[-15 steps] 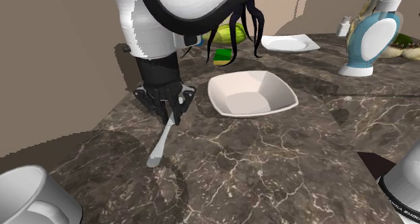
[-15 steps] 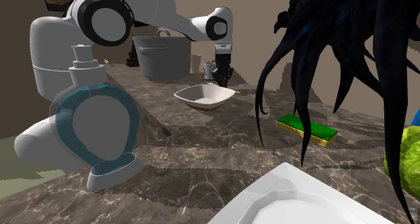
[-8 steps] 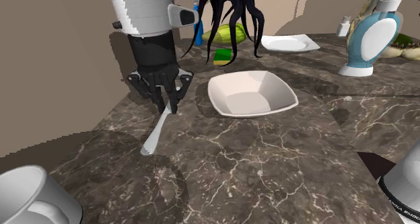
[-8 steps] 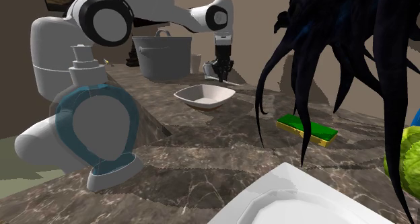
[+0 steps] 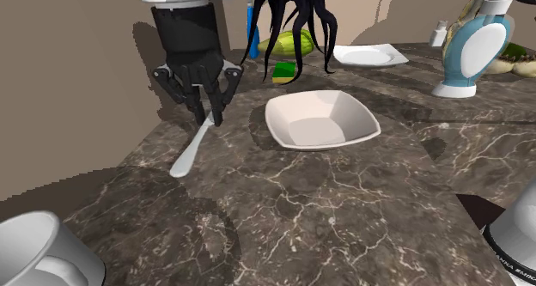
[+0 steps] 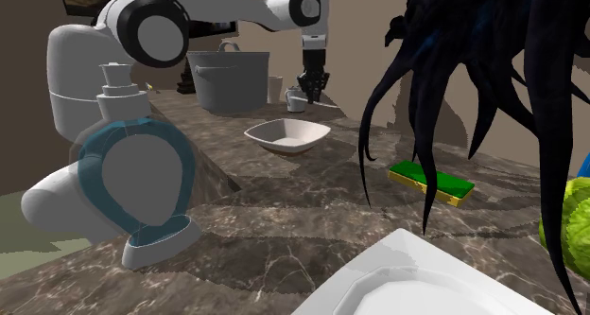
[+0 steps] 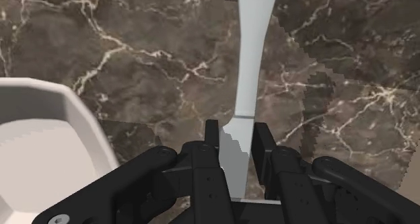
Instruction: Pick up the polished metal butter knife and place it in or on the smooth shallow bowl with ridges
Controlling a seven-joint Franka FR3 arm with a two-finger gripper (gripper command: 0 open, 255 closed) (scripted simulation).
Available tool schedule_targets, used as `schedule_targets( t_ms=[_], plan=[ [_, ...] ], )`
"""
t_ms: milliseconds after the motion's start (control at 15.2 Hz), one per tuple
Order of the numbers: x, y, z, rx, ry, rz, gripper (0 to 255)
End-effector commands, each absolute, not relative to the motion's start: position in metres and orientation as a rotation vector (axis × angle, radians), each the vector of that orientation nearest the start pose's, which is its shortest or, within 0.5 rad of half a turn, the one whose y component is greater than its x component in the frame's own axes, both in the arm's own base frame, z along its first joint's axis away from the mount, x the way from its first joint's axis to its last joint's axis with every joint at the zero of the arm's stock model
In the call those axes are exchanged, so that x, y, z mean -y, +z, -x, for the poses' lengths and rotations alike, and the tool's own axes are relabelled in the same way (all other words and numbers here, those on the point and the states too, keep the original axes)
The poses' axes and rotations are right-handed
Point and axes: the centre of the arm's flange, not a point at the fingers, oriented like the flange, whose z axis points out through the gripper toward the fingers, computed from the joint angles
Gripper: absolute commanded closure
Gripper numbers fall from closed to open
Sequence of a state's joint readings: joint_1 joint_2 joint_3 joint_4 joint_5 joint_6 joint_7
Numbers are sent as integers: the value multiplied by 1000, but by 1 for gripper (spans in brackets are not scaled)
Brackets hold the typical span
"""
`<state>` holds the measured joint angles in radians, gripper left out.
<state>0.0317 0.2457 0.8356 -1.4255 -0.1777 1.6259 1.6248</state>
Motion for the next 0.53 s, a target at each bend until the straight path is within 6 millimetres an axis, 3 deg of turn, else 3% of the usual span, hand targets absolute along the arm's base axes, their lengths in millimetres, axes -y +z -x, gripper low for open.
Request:
schedule_targets(
  t_ms=[0, 330, 462],
  plan=[
    [-416, 606, -452, -1166, -11, 2882, 255],
    [-416, 629, -452, -1166, -11, 2882, 255],
    [-391, 631, -445, -1166, -11, 2882, 255]
  ],
)
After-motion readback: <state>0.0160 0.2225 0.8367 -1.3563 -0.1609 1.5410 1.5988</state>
